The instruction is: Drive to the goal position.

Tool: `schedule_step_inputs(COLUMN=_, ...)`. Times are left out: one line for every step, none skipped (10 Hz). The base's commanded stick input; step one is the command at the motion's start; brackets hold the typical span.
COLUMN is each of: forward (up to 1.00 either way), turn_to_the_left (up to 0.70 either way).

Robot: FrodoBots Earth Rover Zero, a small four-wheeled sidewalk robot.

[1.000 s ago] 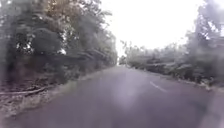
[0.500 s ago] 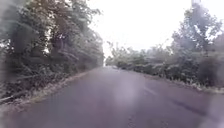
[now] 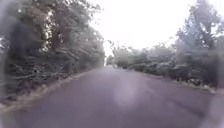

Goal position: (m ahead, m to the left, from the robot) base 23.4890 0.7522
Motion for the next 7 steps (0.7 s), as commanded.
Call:
schedule_step_inputs(forward=1.00, turn_to_the_left=0.00)
schedule_step_inputs(forward=1.00, turn_to_the_left=0.00)
schedule_step_inputs(forward=1.00, turn_to_the_left=0.00)
schedule_step_inputs(forward=1.00, turn_to_the_left=0.00)
schedule_step_inputs(forward=1.00, turn_to_the_left=0.00)
schedule_step_inputs(forward=1.00, turn_to_the_left=0.00)
schedule_step_inputs(forward=1.00, turn_to_the_left=0.00)
